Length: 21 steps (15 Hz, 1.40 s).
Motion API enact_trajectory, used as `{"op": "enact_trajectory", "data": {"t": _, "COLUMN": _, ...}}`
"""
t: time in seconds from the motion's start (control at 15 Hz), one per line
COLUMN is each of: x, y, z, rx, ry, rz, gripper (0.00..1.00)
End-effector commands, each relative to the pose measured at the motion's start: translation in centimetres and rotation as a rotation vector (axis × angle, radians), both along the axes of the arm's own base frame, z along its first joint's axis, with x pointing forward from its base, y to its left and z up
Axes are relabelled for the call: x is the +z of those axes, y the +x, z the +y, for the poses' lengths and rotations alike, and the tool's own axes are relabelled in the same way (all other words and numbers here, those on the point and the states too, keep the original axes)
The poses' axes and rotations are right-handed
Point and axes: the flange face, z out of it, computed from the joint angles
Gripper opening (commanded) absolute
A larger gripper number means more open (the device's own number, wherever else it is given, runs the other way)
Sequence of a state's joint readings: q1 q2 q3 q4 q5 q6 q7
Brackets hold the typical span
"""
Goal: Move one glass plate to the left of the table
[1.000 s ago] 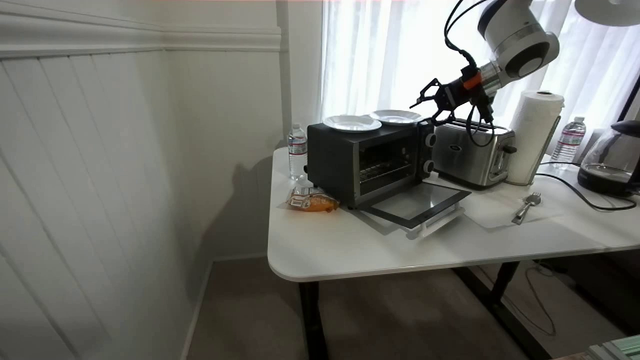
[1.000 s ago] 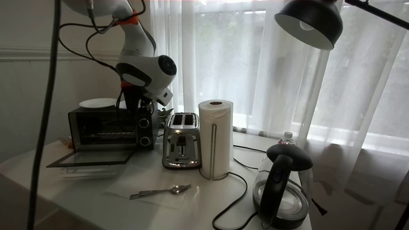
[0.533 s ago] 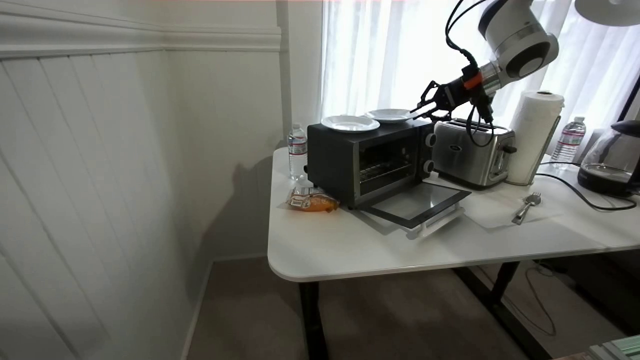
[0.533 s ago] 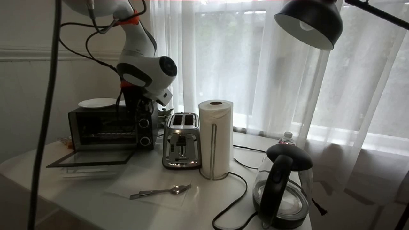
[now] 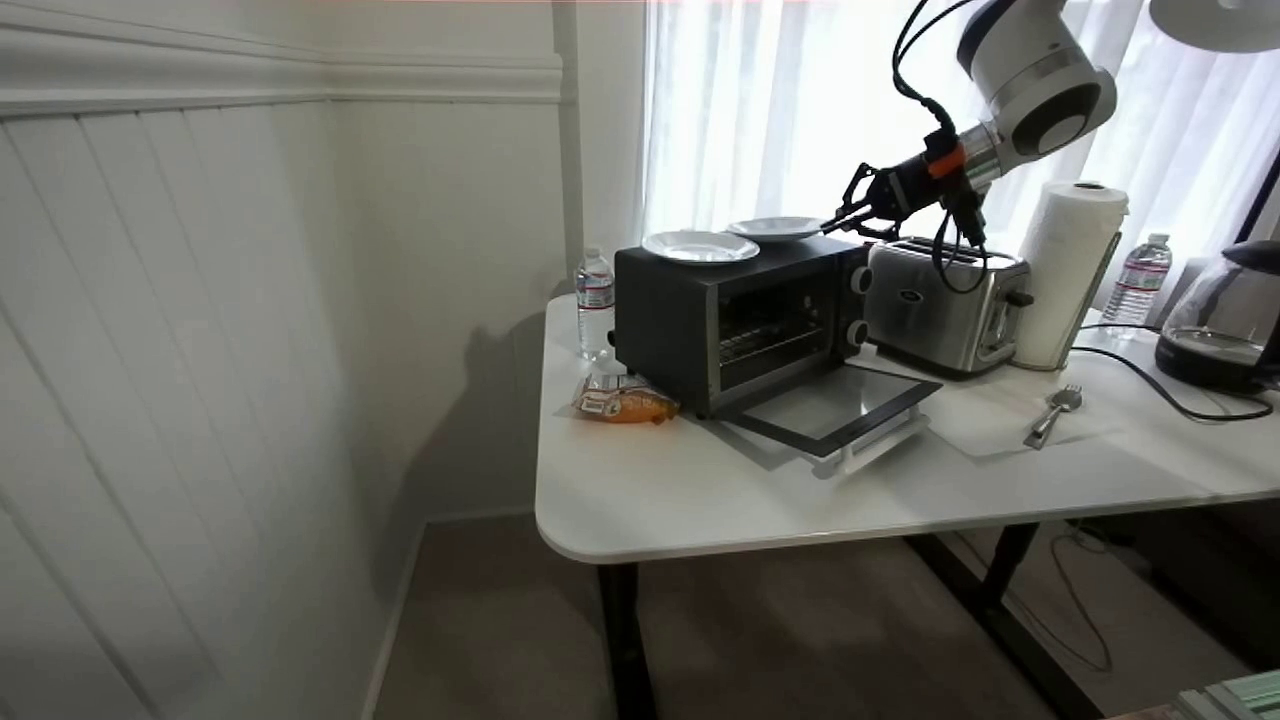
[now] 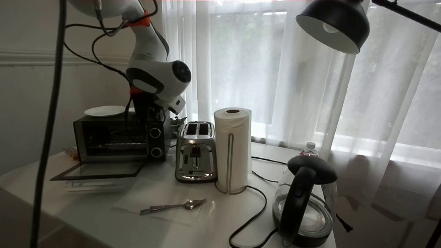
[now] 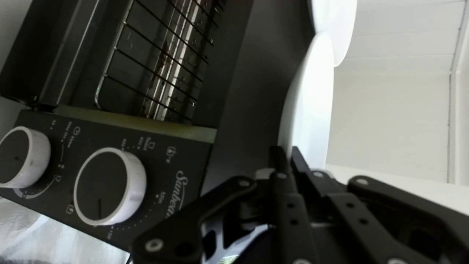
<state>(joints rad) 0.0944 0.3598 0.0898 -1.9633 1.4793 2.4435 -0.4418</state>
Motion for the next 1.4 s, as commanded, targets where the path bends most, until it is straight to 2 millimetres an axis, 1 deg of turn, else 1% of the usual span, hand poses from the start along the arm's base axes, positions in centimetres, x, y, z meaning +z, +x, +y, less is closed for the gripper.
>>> {"op": "enact_trajectory", "data": {"t": 0.0, "x": 2.3, "y": -0.2, "z": 0.1, "rx": 0.003, "ry": 0.053, "rz": -0.03, "gripper": 0.01}}
{"op": "enact_trajectory", "data": {"t": 0.27, "x": 5.4, "y": -0.7, "z": -0.3, "rx": -0.014, "ry": 0.125, "rz": -0.056, "gripper": 0.01}}
{"op": "enact_trajectory", "data": {"t": 0.47, "x": 7.6, "y": -2.4, "z": -2.1, "rx": -0.051, "ry": 0.162, "rz": -0.091, "gripper": 0.01}}
{"op": "enact_trajectory", "data": {"t": 0.6, "x": 8.5, "y": -4.4, "z": -4.1, "rx": -0.098, "ry": 0.182, "rz": -0.108, "gripper": 0.01}}
{"op": "enact_trajectory", "data": {"t": 0.73, "x": 8.9, "y": -7.5, "z": -6.5, "rx": -0.134, "ry": 0.196, "rz": -0.117, "gripper": 0.01}}
{"op": "enact_trajectory", "data": {"t": 0.87, "x": 8.8, "y": -10.5, "z": -8.5, "rx": -0.151, "ry": 0.206, "rz": -0.115, "gripper": 0.01}}
{"op": "enact_trajectory", "data": {"t": 0.93, "x": 8.8, "y": -12.2, "z": -9.2, "rx": -0.146, "ry": 0.208, "rz": -0.114, "gripper": 0.01}}
{"op": "enact_trajectory", "data": {"t": 1.2, "x": 8.6, "y": -18.8, "z": -11.1, "rx": -0.11, "ry": 0.187, "rz": -0.121, "gripper": 0.01}}
{"op": "enact_trajectory", "data": {"t": 1.33, "x": 8.2, "y": -21.5, "z": -12.1, "rx": -0.118, "ry": 0.14, "rz": -0.117, "gripper": 0.01}}
